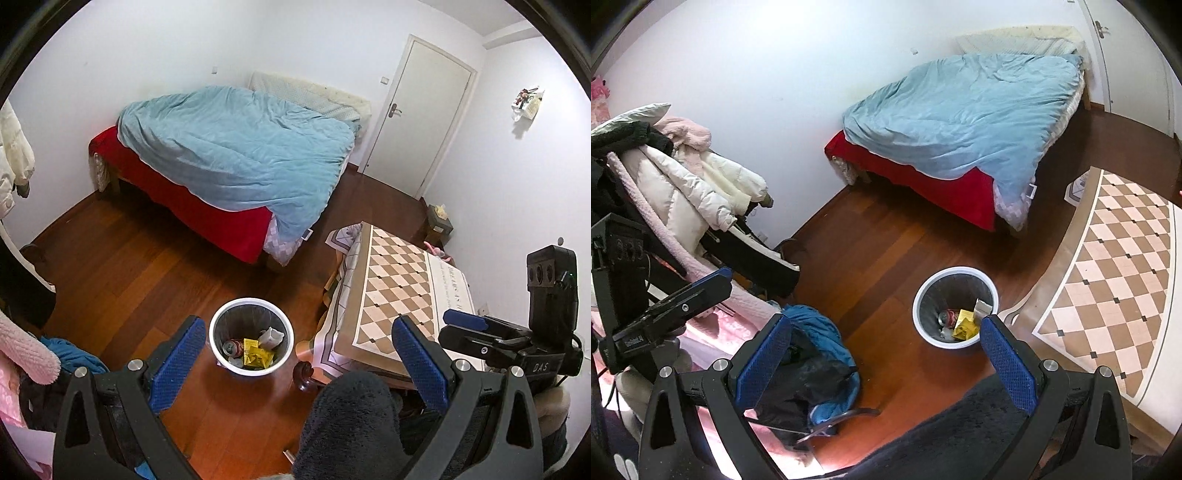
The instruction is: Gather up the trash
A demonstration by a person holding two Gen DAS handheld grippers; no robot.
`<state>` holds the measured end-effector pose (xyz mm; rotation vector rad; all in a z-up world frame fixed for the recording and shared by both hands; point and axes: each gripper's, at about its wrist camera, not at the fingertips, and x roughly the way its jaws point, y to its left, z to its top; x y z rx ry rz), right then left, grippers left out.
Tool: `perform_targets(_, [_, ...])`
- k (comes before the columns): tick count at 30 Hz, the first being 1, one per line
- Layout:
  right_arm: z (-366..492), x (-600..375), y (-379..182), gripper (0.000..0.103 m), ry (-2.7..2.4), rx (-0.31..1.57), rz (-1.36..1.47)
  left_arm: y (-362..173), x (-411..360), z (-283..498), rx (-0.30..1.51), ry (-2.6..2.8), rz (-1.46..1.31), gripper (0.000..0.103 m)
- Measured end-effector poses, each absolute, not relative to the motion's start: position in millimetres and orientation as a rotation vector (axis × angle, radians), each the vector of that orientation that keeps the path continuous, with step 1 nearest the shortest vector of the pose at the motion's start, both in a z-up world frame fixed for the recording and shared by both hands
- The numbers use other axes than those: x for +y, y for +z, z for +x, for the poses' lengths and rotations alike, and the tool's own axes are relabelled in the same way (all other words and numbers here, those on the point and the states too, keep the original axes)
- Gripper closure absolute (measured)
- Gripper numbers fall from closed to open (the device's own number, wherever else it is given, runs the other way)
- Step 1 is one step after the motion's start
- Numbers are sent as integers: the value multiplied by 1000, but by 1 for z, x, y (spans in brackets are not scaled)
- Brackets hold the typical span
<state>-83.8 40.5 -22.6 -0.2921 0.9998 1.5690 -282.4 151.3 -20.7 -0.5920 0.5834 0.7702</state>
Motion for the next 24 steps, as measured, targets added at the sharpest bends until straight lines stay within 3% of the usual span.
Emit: perform_targets(24, [-79, 30, -19, 0, 1581, 1000, -275, -28, 143, -272, 609, 729, -587, 0])
